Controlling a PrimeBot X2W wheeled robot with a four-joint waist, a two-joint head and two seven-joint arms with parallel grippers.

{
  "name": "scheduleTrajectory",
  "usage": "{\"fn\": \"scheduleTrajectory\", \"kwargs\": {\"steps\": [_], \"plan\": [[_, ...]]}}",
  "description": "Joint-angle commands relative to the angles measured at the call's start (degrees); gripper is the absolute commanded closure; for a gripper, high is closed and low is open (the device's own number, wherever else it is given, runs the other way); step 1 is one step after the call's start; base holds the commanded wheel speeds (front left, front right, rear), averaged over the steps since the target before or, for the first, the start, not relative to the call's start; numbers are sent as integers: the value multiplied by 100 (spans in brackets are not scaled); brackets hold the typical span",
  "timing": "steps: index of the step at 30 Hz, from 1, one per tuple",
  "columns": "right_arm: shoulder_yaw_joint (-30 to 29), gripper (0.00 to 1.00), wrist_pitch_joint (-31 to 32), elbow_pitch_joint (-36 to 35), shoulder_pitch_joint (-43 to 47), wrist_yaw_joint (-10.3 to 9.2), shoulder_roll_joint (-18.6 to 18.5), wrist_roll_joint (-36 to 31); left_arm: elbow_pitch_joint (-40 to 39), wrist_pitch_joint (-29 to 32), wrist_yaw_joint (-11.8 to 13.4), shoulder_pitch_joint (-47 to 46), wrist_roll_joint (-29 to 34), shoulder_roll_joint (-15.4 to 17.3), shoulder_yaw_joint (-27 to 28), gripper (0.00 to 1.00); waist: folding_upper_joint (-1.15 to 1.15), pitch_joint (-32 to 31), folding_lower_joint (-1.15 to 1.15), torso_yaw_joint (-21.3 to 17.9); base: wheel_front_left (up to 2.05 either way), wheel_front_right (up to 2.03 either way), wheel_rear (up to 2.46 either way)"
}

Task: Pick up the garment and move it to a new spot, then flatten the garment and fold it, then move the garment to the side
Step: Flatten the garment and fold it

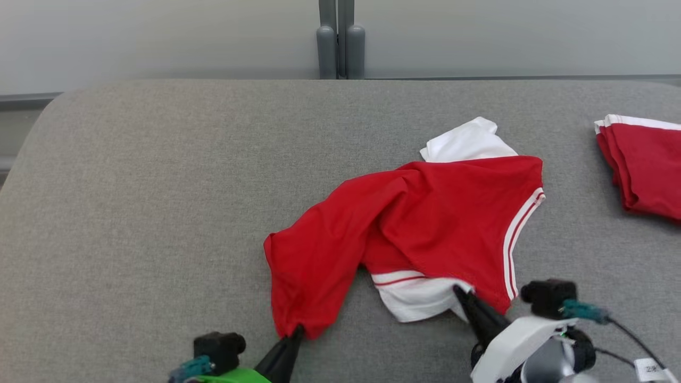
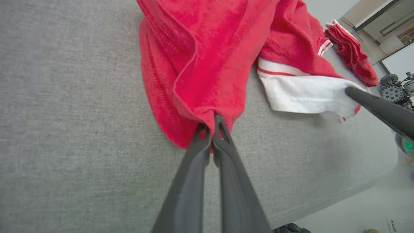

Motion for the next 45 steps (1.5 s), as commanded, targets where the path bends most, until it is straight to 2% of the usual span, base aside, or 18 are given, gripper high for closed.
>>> {"fn": "scheduleTrajectory", "kwargs": {"steps": [1, 3, 9, 13, 16, 19, 23, 26, 29, 33, 35, 39, 42, 45], "plan": [[-148, 100, 3, -449, -74, 0, -16, 196, -359, 52, -13, 76, -161, 162, 100, 100, 0, -145, 0, -123, 0, 0, 0], [-442, 100, 179, -1254, -103, 0, -110, 376, -1032, 222, -10, 133, -368, 355, 267, 100, 0, -217, 0, -194, 0, 0, 0], [-1464, 100, 1044, -3699, -624, 0, -367, 1089, -3308, 993, 258, -66, -782, 928, 870, 100, 0, -292, 0, -416, 0, 0, 0], [-2026, 100, 1750, -4420, -1683, 0, -618, 1474, -4401, 1566, 603, -617, -1048, 1207, 1396, 100, 0, -160, 0, -595, 0, 0, 0], [-2353, 100, 2289, -4398, -2707, 0, -758, 1714, -4712, 2043, 743, -1301, -1199, 1496, 1697, 100, 0, 41, 0, -657, 0, 0, 0], [-2648, 100, 2812, -3931, -3907, 0, -841, 1811, -4600, 2521, 805, -2271, -1470, 1693, 1840, 100, 0, 416, 0, -659, 0, 0, 0], [-2673, 100, 3268, -2978, -5373, 0, -894, 1516, -3879, 2969, 771, -3670, -1596, 1883, 1777, 100, 0, 1095, 0, -573, 0, 0, 0], [-2416, 100, 3269, -2164, -6321, 1, -796, 1086, -3052, 3100, 684, -4773, -1484, 1909, 1611, 100, 0, 1697, 0, -475, 0, 0, 0], [-2133, 100, 2963, -1365, -7158, 0, -591, 576, -2121, 3032, 525, -5761, -1222, 1901, 1444, 100, 0, 2250, 0, -391, 0, 0, 0], [-1883, 100, 2060, -76, -8381, 0, -301, -71, -744, 2434, 403, -7088, -642, 1938, 1376, 100, 0, 2863, 0, -355, 0, 0, 0], [-1682, 100, 1542, 544, -8925, 0, -234, -358, -59, 1788, 410, -7784, -467, 1831, 1520, 100, 0, 3091, 0, -365, 0, 0, 0], [-1457, 100, 511, 1501, -9688, 0, -147, -572, 1292, 639, 164, -8688, -193, 1773, 1502, 100, 0, 3282, 0, -407, 0, 0, 0], [-1263, 100, 45, 1988, -9737, 0, -101, -387, 1989, -73, 23, -8936, -201, 1718, 1224, 100, 0, 3290, 0, -436, 0, 0, 0], [-966, 100, -193, 2137, -9116, 0, -111, -69, 2268, -640, -9, -8508, -271, 1685, 646, 100, 0, 3127, 0, -456, 0, 0, 0]]}}
